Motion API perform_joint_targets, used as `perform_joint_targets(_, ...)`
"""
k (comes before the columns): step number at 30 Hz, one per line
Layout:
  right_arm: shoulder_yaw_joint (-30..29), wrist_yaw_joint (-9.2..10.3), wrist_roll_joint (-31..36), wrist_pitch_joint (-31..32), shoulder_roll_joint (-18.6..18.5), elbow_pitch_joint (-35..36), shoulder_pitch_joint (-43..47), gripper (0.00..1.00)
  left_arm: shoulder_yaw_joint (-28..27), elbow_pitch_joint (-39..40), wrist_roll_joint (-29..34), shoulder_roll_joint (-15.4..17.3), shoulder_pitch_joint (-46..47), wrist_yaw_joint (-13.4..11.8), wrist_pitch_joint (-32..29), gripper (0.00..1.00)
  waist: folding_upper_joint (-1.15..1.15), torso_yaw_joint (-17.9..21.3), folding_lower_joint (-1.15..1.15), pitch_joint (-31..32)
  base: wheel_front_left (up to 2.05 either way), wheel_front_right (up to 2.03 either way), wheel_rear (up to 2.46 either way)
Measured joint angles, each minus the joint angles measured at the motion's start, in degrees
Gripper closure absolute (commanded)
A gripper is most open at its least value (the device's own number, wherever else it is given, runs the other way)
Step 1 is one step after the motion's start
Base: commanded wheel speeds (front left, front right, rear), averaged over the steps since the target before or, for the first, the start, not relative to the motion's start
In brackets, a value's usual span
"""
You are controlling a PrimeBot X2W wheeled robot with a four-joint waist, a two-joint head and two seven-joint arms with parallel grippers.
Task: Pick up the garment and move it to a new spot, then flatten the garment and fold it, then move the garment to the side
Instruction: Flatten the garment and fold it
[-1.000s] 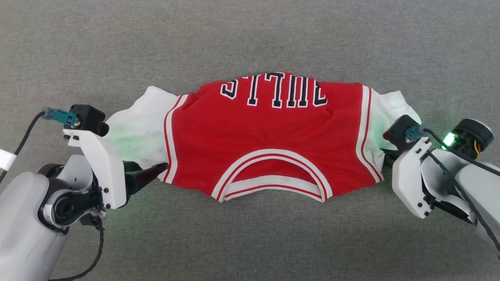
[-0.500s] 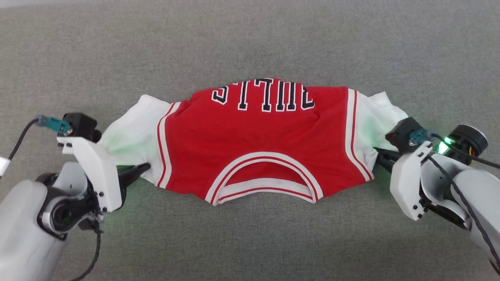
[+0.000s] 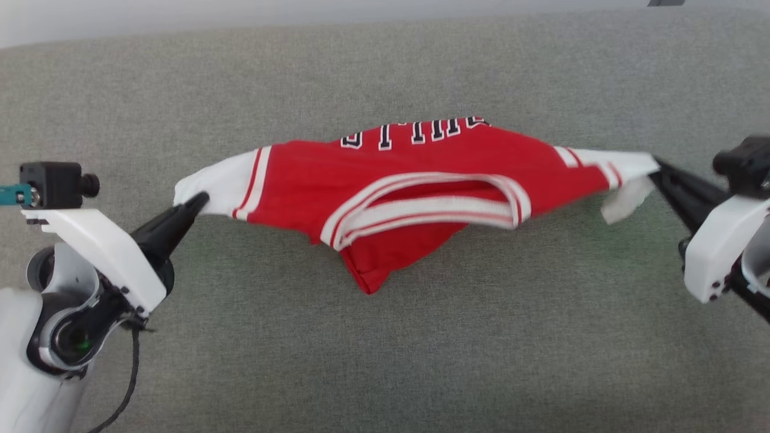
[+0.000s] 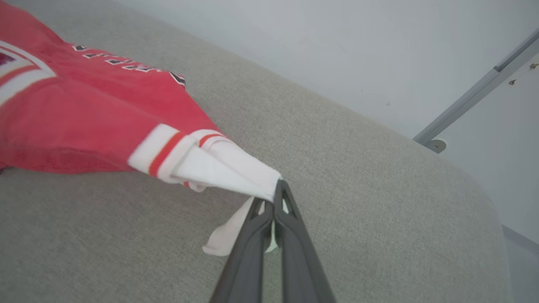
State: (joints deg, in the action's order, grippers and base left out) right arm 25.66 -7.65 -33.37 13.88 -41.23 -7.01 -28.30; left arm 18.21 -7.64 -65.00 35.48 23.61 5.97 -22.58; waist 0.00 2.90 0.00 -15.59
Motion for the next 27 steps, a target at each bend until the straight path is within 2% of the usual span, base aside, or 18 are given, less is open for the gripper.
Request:
perform_joint_targets(3,-4.0,0.0,1.5,0.8,2.0,2.3,-0.3,1.0,-0.4,-0.1,1.3,-1.1,1.9,-0.7,2.0,1.0,0.0,-0.1,0.0,-0.8,0.0,0.0,0.0)
perform_joint_targets(8,-8.3,0.01,2.6,0.7,9.2,0.7,-8.4,1.0,-0.2,-4.9,5.9,-3.8,11.9,-0.8,6.9,1.0,0.0,-0.1,0.0,-3.0,0.0,0.0,0.0)
perform_joint_targets(14,-11.2,0.0,3.3,-0.1,16.7,-9.8,-26.1,1.0,-1.1,-16.2,11.4,-7.6,29.6,-0.4,15.5,1.0,0.0,0.0,0.0,-6.9,0.0,0.0,0.0)
perform_joint_targets(21,-14.1,0.0,8.8,-4.6,21.1,-24.7,-48.5,1.0,-1.1,-32.3,17.6,-10.4,52.5,-1.4,23.7,1.0,0.0,-0.6,0.0,-12.2,0.0,0.0,0.0)
perform_joint_targets(27,-17.0,-0.01,12.9,-11.0,23.9,-34.4,-62.6,1.0,-1.6,-40.9,19.1,-11.9,67.3,0.0,30.0,1.0,0.0,-0.8,0.0,-13.1,0.0,0.0,0.0)
